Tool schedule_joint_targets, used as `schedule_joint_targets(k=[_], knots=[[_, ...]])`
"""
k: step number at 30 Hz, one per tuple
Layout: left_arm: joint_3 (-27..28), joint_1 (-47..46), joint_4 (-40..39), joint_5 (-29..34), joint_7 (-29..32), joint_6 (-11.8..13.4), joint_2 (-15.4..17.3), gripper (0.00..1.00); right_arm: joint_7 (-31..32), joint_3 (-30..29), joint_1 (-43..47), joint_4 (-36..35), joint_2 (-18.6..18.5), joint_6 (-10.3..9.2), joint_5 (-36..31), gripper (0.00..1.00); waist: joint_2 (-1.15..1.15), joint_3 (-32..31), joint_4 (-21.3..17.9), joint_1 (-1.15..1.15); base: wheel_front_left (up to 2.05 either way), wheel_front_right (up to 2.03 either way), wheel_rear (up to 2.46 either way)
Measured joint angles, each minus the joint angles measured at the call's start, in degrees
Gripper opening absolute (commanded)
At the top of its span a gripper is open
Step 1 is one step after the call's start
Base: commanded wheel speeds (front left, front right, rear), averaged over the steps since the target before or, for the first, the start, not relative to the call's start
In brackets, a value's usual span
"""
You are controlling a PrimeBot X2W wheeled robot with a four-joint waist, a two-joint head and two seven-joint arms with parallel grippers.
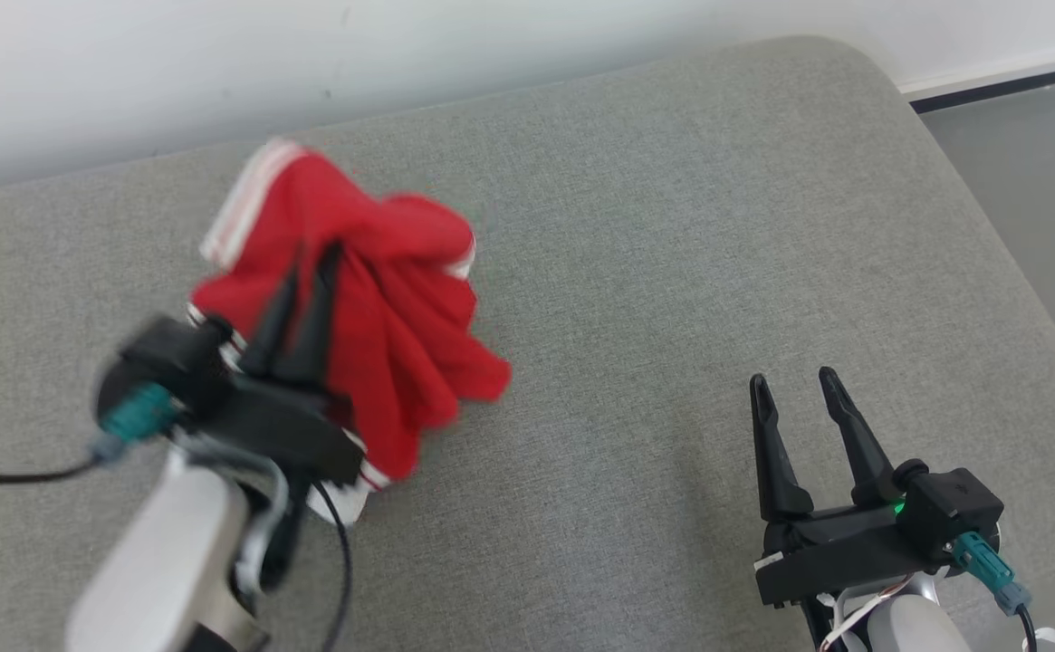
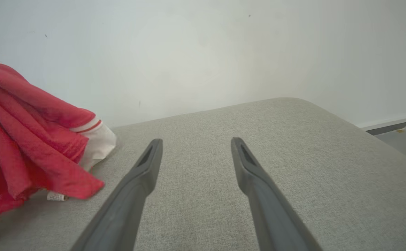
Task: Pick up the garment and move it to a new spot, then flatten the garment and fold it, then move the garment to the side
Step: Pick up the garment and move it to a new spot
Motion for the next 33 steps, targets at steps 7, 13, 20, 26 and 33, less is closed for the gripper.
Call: schedule_joint_targets(k=[7, 13, 20, 26, 33], knots=[[-3.63, 3.66, 9.48, 0.33, -2.13, -2.82, -3.45, 0.00, 0.00, 0.40, -0.27, -0.09, 0.00, 0.00, -0.36, 1.00, 0.00, -0.46, 0.69, 0.00, 0.00, 0.00, 0.00], [-4.43, 3.99, 15.47, 2.15, -3.16, -3.96, -6.03, 1.00, 0.00, 1.05, 0.10, 0.02, 0.00, 0.00, -1.08, 1.00, 0.00, -1.54, 1.85, 0.00, 0.00, 0.00, 0.00], [-3.50, 2.44, 9.43, 7.37, -3.38, -2.90, -6.56, 1.00, 0.00, 1.00, 1.35, 0.22, 0.00, 0.00, -2.11, 1.00, 0.00, -3.37, 3.83, 0.00, 0.00, 0.00, 0.00], [-0.51, 3.38, 5.05, 9.76, -3.38, -1.88, -4.69, 1.00, 0.00, 0.64, 2.40, -0.05, -0.02, 0.00, -2.71, 1.00, 0.00, -4.81, 6.21, -0.01, 0.00, 0.00, 0.00], [3.00, 8.41, 3.55, 11.12, -3.38, 0.05, 0.18, 1.00, 0.00, 0.46, 3.60, -0.14, -0.01, 0.00, -3.61, 1.00, 0.00, -6.66, 8.86, -0.01, 0.00, 0.00, 0.00]])
